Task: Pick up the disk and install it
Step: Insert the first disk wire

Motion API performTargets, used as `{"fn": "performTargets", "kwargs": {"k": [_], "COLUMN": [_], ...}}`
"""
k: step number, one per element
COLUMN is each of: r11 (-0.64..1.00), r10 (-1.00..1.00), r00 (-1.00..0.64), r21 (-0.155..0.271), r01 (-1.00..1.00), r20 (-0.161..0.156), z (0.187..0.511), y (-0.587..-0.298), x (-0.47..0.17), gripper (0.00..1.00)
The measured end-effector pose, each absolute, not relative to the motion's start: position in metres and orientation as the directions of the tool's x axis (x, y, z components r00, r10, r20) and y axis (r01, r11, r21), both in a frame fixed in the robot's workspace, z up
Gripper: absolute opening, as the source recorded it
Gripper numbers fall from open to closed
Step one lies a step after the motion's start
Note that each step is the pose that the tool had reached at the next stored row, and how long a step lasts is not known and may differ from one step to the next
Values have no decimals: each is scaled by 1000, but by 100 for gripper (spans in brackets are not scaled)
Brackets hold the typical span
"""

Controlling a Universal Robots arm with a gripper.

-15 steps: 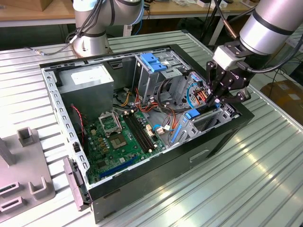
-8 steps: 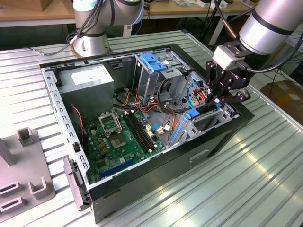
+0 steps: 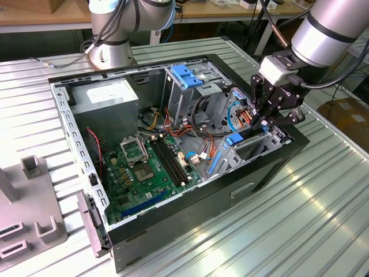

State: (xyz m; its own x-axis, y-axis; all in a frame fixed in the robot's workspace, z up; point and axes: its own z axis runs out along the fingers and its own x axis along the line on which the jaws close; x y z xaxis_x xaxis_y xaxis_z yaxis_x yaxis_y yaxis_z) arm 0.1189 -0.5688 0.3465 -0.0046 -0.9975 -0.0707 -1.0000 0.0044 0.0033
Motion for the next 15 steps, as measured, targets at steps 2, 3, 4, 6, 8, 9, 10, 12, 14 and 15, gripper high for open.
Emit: {"fn": "performTargets", "kwargs": {"k": [2,3,4,6,8,9,10,12,14,15], "r11": [4,4,4,4,4,4,4,4,4,4], "r10": [-997,-997,-998,-997,-997,-998,-998,-997,-997,-997], "r00": [-5,-5,-5,-5,-5,-5,-5,-5,-5,-5], "r21": [3,3,3,3,3,3,3,4,4,4], "r01": [-1000,-1000,-1000,-1000,-1000,-1000,-1000,-1000,-1000,-1000], "r20": [-71,-71,-70,-71,-71,-70,-70,-71,-71,-71], "z": [345,344,344,343,340,340,340,340,340,340], "y": [-569,-569,-569,-569,-569,-569,-569,-569,-569,-569], "x": [119,119,119,119,119,119,119,119,119,119], "gripper": [16,16,16,16,16,16,16,16,17,17]}}
